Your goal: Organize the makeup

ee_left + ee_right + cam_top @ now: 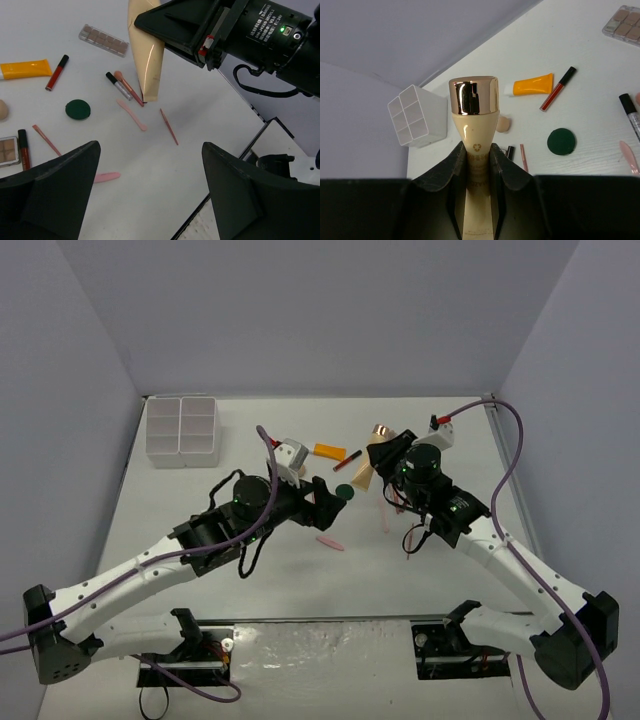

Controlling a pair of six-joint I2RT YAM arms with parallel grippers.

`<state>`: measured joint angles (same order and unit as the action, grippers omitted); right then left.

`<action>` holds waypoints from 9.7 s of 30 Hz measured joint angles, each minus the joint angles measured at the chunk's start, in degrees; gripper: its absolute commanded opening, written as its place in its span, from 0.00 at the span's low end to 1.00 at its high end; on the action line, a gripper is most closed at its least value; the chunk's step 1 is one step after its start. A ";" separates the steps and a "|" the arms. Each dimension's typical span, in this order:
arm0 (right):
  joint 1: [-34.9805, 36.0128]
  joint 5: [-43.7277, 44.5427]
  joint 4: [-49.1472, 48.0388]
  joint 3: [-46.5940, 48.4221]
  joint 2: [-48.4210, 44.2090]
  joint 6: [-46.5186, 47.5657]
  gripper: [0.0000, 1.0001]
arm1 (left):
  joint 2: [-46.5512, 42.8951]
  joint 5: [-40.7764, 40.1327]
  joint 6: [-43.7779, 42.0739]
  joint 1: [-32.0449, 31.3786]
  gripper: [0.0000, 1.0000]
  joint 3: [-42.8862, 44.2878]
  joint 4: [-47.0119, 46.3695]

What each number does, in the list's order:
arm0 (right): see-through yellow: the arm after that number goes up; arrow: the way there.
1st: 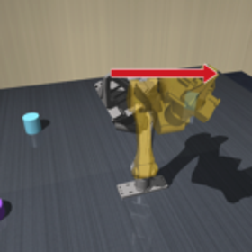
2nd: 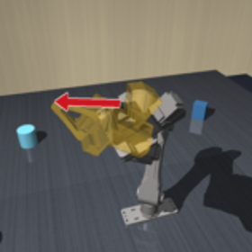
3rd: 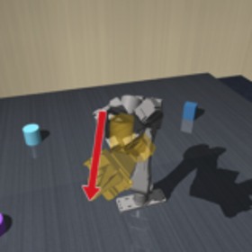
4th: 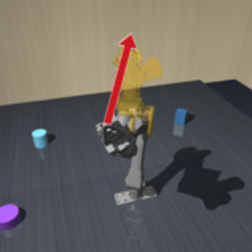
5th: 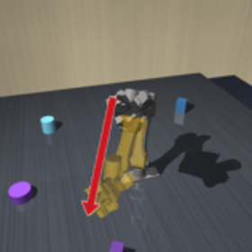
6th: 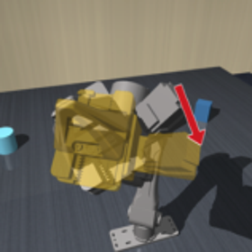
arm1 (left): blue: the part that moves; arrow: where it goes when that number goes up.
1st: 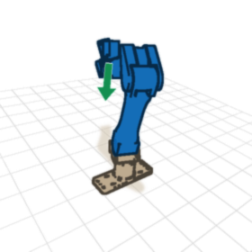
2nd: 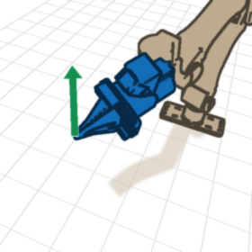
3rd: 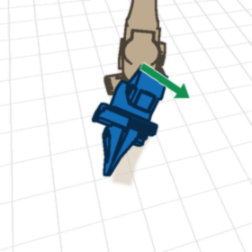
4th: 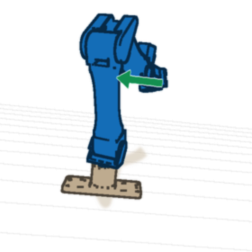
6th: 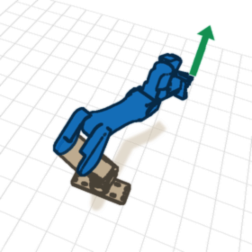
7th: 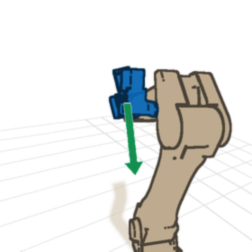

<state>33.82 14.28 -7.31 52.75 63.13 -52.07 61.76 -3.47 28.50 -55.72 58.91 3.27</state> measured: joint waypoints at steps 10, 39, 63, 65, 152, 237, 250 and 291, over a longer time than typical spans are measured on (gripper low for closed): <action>0.39 -1.65 -2.55 -0.03 0.22 -4.81 0.09 | 8.54 -4.78 -1.20 -1.10 0.65 0.33 -6.69; 0.40 -7.10 -6.63 -5.44 0.18 -19.38 0.09 | 14.53 -8.16 -5.13 -1.66 0.48 0.24 -19.00; 0.36 -8.27 -10.62 -8.55 0.18 -25.54 0.09 | 16.28 -8.72 -4.83 -1.63 0.59 -2.11 -22.09; 0.40 -8.64 -11.45 -8.55 0.18 -26.00 0.09 | 16.28 -8.34 -4.77 -1.70 0.58 -2.59 -22.43; -12.47 -5.94 12.70 -1.50 -10.15 19.74 1.00 | 8.83 -5.10 1.69 49.53 0.00 23.11 27.30; -12.47 -8.62 13.57 -12.94 -12.36 24.94 1.00 | 56.04 1.16 36.46 69.46 0.43 60.42 34.14; -12.47 -8.76 13.55 -13.05 -13.16 24.69 1.00 | 58.90 2.91 34.51 69.46 0.43 59.22 27.62; -8.60 -17.65 9.31 6.86 18.44 42.31 0.91 | 3.62 7.31 -13.45 42.55 0.97 6.78 24.17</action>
<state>25.21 -3.37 2.00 59.61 81.56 -9.76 65.37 3.84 15.06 -13.18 65.69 27.44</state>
